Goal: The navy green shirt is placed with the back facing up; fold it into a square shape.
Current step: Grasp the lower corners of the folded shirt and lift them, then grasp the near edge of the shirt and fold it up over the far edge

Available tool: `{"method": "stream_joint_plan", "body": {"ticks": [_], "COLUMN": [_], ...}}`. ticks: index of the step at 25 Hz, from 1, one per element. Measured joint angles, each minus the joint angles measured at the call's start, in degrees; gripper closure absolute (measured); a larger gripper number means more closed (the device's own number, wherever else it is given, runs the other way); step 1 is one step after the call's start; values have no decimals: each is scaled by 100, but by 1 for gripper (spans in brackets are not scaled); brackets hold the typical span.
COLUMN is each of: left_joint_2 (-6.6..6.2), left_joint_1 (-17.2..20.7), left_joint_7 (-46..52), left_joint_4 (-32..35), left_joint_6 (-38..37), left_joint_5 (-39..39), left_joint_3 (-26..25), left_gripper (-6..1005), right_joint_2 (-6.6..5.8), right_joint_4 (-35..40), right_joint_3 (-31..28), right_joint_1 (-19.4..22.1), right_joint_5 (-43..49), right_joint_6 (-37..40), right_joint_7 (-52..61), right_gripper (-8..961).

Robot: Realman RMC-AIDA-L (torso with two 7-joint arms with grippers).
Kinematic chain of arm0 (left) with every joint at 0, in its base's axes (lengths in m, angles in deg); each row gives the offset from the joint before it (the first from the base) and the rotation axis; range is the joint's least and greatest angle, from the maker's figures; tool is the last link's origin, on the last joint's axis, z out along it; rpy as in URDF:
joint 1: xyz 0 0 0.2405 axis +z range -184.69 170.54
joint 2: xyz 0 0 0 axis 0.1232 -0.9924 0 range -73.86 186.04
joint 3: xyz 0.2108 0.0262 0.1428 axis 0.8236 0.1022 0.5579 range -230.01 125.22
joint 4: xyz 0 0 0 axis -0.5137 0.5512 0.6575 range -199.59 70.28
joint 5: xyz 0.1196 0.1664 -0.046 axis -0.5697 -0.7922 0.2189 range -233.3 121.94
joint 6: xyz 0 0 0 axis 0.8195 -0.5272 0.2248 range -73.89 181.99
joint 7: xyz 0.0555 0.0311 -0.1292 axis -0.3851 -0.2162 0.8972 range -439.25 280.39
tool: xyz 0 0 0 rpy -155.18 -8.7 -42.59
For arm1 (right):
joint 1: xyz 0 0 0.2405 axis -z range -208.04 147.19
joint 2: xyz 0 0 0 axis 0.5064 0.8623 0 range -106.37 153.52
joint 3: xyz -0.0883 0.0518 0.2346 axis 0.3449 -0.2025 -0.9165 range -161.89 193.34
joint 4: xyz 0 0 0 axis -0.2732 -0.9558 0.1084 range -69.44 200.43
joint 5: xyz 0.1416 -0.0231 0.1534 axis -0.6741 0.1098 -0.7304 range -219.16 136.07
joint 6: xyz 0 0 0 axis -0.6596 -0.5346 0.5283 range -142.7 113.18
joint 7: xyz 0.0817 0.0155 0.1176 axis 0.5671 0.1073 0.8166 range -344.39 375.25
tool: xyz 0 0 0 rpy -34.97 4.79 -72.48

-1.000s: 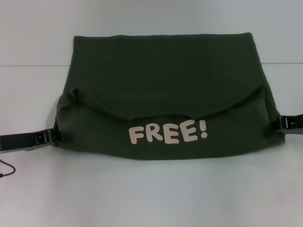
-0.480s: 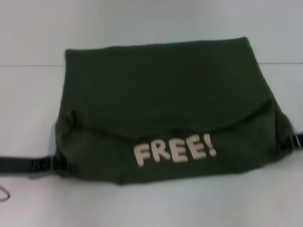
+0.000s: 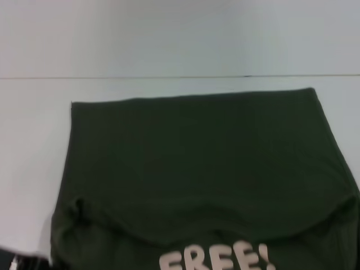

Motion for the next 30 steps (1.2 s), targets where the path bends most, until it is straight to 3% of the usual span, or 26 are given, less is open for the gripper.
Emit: {"method": "stream_joint_plan", "body": {"ticks": [5,10,14,17,19,20,24,27,30], "left_joint_2": [86,72,49,-14,-73,-108,-222,-249,-251], "left_joint_1": [48,33,-42,-142,-214,-254,-358,-390,-434], "left_joint_7": [22,-35,-89,-93,-89,-74,221,442,618], "left_joint_4": [47,51,13,-19,-32,-40,-51,-53,-181], "left_joint_6": [-149,-166,-157,-144,-124,-109,103,437,981], "left_joint_5": [-452,-469,-167,113,261,346,638,728,1016], "left_joint_3": [538,512,461,235,-30,-199,-743,-854,-883], "left_gripper": [953,952,952,951,951,951,951,952,952], "right_joint_2": [50,28,-12,-130,-335,-335,-612,-695,-686], "right_joint_4": [-12,-28,-32,-73,-209,-209,-445,-570,-609], "right_joint_3": [5,-52,-421,-926,-1561,-1561,-2530,-2862,-2899], "right_joint_1": [241,313,283,257,245,245,224,225,201], "right_joint_5": [44,47,41,26,8,8,-59,-274,-649], "right_joint_6": [386,405,349,370,361,361,162,-253,-639], "right_joint_7": [-453,-527,-485,-419,-277,-277,-75,182,402], "right_gripper": [916,917,917,917,917,916,916,916,917]}}
